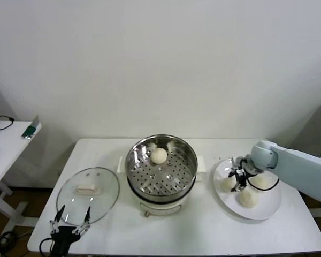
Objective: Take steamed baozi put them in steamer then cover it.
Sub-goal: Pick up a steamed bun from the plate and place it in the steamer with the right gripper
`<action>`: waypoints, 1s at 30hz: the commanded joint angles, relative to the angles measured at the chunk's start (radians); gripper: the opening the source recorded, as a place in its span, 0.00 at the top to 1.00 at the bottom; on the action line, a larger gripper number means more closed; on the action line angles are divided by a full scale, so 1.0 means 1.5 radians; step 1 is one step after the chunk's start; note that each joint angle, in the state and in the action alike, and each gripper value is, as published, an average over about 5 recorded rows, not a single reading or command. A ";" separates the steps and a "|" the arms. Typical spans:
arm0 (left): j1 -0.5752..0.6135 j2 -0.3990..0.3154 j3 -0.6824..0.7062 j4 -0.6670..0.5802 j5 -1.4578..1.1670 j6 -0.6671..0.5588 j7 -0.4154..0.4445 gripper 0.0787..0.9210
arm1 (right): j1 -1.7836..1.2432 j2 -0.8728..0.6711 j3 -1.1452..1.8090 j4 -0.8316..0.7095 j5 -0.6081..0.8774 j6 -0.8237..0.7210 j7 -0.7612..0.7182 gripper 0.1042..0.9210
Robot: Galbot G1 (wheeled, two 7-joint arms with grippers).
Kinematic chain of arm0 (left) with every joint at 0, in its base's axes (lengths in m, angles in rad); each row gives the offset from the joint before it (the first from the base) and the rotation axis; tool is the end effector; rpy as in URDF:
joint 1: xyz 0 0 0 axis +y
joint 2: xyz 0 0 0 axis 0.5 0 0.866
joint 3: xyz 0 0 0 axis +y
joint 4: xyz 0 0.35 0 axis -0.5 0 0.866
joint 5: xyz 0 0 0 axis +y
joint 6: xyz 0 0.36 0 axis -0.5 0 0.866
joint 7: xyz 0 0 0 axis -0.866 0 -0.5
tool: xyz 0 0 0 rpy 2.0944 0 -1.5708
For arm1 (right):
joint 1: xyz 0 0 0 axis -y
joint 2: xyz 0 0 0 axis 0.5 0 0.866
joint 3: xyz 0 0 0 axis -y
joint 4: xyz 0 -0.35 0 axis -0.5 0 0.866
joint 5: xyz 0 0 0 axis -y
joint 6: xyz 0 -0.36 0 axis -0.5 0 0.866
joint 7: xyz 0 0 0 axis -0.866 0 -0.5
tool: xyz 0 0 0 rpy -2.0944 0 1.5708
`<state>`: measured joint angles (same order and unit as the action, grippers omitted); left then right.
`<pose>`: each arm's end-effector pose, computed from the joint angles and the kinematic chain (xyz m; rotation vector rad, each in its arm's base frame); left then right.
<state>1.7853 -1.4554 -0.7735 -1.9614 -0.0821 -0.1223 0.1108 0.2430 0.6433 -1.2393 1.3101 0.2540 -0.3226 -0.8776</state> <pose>0.1026 0.1063 -0.3665 0.0637 -2.9225 -0.2176 0.4993 -0.1495 -0.2130 1.1989 -1.4434 1.2476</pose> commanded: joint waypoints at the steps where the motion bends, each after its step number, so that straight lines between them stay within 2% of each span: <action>1: 0.000 0.000 0.000 0.000 0.000 0.000 0.000 0.12 | 0.298 0.000 -0.200 0.049 0.117 0.020 -0.037 0.36; 8: 0.000 0.003 0.000 -0.003 0.000 0.003 0.000 0.12 | 0.574 0.105 -0.327 0.106 0.299 0.007 -0.062 0.36; 15: -0.004 0.003 0.004 0.000 0.001 0.007 0.000 0.12 | 0.587 0.238 -0.230 0.171 0.458 -0.077 0.001 0.36; 21: -0.009 0.002 0.006 0.000 0.000 0.008 0.000 0.12 | 0.485 0.357 -0.185 0.169 0.467 -0.123 0.055 0.36; 30: -0.009 -0.001 0.001 -0.010 -0.005 0.012 0.001 0.12 | 0.352 0.452 -0.190 0.107 0.379 -0.144 0.087 0.36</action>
<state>1.7720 -1.4563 -0.7724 -1.9735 -0.0885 -0.1057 0.1118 0.8795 1.1333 -1.5355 1.5006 0.8248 -0.4852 -0.8043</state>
